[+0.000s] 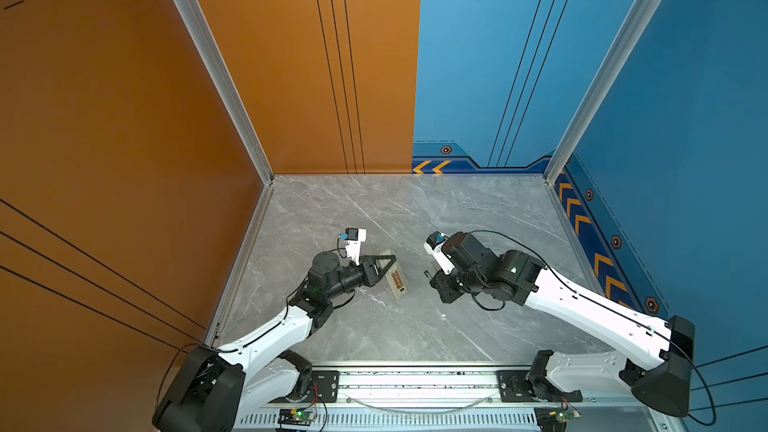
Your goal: Load the batteries into the remote control
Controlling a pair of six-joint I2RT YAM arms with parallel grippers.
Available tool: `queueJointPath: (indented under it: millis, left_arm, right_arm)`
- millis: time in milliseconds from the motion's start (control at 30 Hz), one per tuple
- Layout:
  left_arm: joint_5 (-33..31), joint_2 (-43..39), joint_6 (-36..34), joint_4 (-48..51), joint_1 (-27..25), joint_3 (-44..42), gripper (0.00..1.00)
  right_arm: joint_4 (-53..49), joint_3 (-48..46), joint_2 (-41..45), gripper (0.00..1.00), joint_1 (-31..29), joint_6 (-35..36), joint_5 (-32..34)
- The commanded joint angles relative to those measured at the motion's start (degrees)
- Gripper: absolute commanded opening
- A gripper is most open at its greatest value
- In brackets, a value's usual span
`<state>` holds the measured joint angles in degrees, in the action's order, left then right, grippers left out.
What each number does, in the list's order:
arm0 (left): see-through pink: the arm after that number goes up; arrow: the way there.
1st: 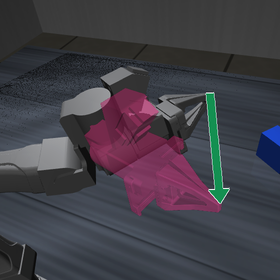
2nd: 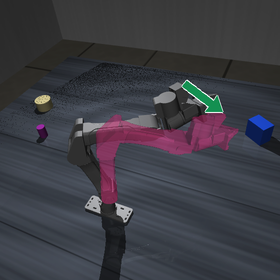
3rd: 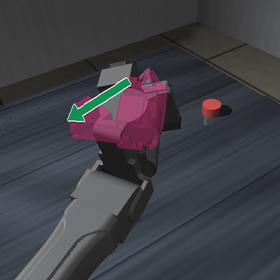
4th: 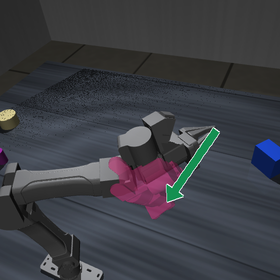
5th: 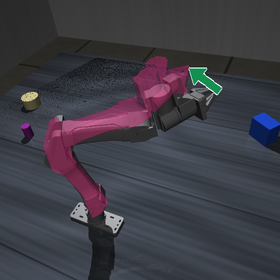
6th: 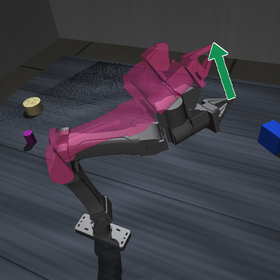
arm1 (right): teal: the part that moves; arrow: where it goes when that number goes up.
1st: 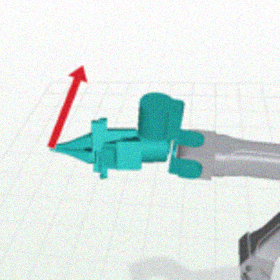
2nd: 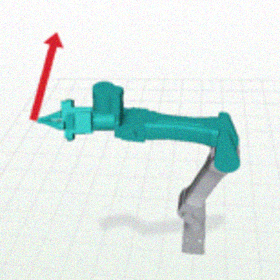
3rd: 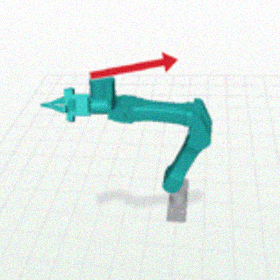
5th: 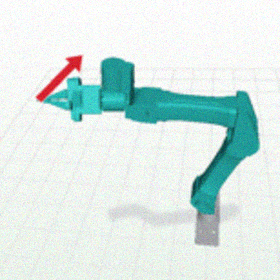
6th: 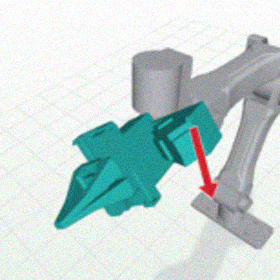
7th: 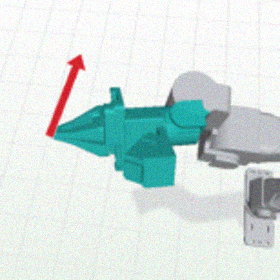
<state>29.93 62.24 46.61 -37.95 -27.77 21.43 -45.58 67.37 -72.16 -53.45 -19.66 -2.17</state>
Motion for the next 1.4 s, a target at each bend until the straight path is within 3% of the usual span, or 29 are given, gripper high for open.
queueJointPath:
  millis: [0,933,1367]
  left_arm:
    - [-1.1,0.7,0.1,-5.3,-0.8,0.3,0.00]
    - [-1.4,5.4,1.8,-8.9,-3.7,1.4,0.00]
    - [-3.6,16.8,11.1,-27.1,-4.8,0.0,0.00]
  right_arm:
    - [-1.3,2.0,-0.5,0.00,-0.9,-1.7,1.3]
    - [5.6,3.5,-8.1,0.00,-4.5,-4.3,-0.6]
    - [2.2,2.1,-4.9,0.00,-4.1,-4.6,2.1]
